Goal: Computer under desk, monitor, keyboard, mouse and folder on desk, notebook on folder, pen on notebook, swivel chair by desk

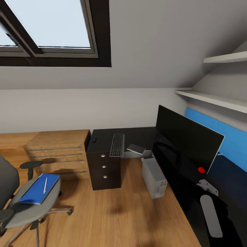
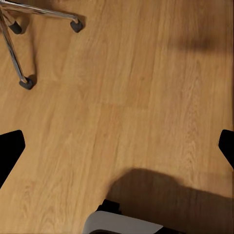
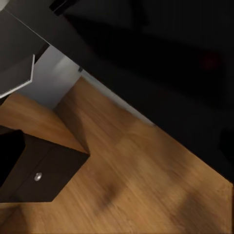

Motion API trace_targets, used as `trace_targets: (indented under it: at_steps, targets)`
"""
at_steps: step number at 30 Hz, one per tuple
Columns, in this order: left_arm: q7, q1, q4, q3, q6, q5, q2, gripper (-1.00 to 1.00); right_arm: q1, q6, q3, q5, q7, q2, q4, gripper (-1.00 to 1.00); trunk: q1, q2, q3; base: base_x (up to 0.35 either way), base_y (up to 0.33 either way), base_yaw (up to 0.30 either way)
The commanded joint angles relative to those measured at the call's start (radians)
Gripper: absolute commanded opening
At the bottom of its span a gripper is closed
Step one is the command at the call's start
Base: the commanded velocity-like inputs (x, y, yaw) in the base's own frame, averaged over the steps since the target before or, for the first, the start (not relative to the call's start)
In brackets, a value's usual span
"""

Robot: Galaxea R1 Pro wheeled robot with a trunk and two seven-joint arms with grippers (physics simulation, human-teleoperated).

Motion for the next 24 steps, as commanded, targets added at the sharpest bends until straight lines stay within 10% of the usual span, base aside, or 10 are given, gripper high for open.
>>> trace_targets:
  at_steps: [1,24]
  targets:
    - [0.007,-0.001,0.0,-0.008,-0.006,0.011,0.001,1.0,-0.001,0.003,-0.001,-0.012,-0.008,0.001,-0.001,1.0,0.001,-0.002,-0.002,0.0,0.0,-0.261]
    - [0.005,-0.001,0.0,-0.008,-0.007,0.01,0.001,1.0,-0.001,-0.007,-0.064,-0.032,-0.004,-0.011,0.0,1.0,0.001,-0.002,-0.002,0.0,0.0,-0.291]
